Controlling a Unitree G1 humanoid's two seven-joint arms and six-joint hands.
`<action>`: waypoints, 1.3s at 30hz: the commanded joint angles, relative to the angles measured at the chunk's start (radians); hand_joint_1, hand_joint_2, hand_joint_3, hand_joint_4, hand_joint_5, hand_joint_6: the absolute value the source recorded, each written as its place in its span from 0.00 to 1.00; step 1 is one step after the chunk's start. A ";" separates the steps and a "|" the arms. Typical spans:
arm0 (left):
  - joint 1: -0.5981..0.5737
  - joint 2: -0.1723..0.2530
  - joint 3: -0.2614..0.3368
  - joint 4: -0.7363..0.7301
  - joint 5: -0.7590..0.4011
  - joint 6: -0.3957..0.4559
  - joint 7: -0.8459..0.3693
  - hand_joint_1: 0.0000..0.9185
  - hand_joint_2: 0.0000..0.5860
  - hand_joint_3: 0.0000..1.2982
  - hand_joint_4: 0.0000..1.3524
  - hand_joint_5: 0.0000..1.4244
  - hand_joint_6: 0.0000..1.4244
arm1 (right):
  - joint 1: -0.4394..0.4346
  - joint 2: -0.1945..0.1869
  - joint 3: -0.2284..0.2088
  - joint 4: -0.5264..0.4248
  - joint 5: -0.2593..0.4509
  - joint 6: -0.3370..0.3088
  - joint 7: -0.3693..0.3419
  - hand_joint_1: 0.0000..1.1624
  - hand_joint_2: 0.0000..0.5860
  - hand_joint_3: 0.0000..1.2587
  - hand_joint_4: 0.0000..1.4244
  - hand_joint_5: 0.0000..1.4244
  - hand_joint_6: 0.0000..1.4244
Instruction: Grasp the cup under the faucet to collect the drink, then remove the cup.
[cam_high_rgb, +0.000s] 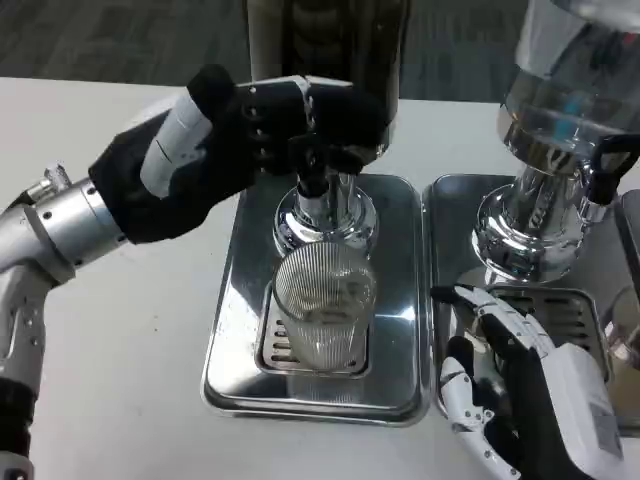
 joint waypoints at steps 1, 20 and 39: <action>0.027 0.002 -0.015 -0.006 0.034 -0.071 -0.013 0.00 0.10 0.27 0.19 0.15 0.19 | -0.001 0.005 -0.008 0.001 0.011 0.000 -0.011 0.24 0.96 0.24 0.15 0.13 0.07; 0.084 0.056 -0.050 0.027 0.115 -0.321 0.004 0.00 0.11 0.27 0.19 0.15 0.19 | -0.022 -0.013 -0.018 0.006 0.031 0.000 0.008 0.23 0.94 0.23 0.15 0.13 0.06; 0.122 0.056 -0.071 -0.002 0.114 -0.448 0.033 0.00 0.12 0.27 0.19 0.15 0.20 | -0.031 -0.014 -0.027 0.006 0.046 0.005 0.029 0.22 0.94 0.23 0.15 0.12 0.06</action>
